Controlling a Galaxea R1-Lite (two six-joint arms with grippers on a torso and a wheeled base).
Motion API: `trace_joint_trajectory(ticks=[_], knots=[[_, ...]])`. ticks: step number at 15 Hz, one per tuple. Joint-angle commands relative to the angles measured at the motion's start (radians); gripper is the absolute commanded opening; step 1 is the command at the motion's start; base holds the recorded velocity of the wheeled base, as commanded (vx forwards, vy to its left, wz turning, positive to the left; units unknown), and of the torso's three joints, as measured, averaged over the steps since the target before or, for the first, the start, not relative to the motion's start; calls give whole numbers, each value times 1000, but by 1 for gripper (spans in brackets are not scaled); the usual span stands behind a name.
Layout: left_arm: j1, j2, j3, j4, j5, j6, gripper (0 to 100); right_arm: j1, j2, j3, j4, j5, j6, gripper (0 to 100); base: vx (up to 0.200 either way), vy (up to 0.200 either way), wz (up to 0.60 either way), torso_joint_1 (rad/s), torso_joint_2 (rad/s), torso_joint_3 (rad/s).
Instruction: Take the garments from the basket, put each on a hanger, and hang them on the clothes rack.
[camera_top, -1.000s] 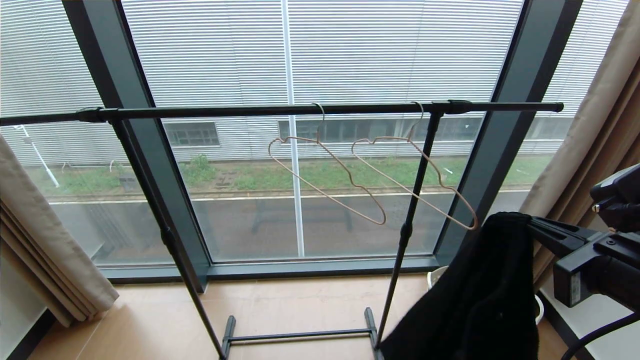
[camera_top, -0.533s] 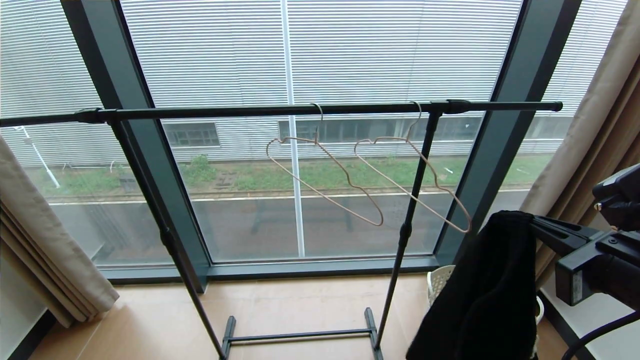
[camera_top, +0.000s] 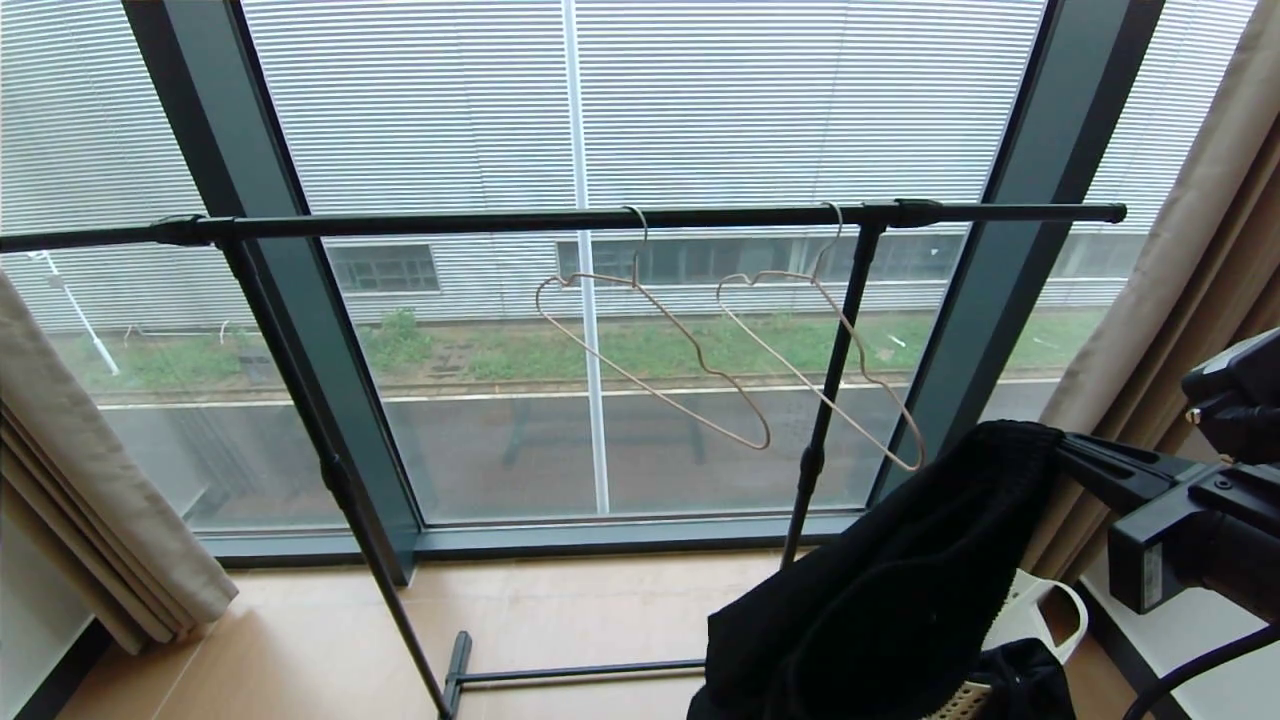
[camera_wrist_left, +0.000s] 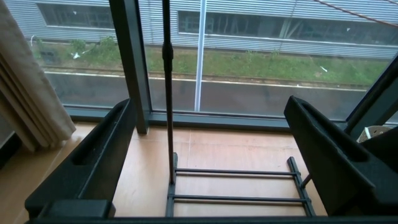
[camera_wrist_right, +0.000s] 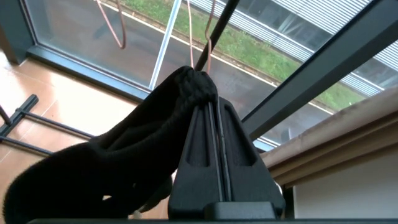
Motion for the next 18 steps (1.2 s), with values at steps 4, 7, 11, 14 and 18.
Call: trace_joint_trajectory(ticks=[4, 7, 11, 14, 18], knots=[[-2, 1, 0, 1, 2, 0, 100, 1, 7, 5, 0, 0, 0, 0, 0, 0, 0, 0, 0, 0], [0, 1, 0, 1, 1, 3, 100, 1, 11, 13, 0, 0, -5, 0, 0, 0, 0, 0, 0, 0], [0, 1, 0, 1, 2, 1, 100, 1, 1, 63, -3, 2, -109, 0, 0, 0, 0, 0, 0, 0], [0, 1, 1, 1, -2, 87, 100, 50, -10, 102, -3, 2, -112, 0, 0, 0, 0, 0, 0, 0], [0, 162, -43, 10, -74, 256, 100, 90, 88, 5, 25, 95, -126, 0, 0, 0, 0, 0, 0, 0]])
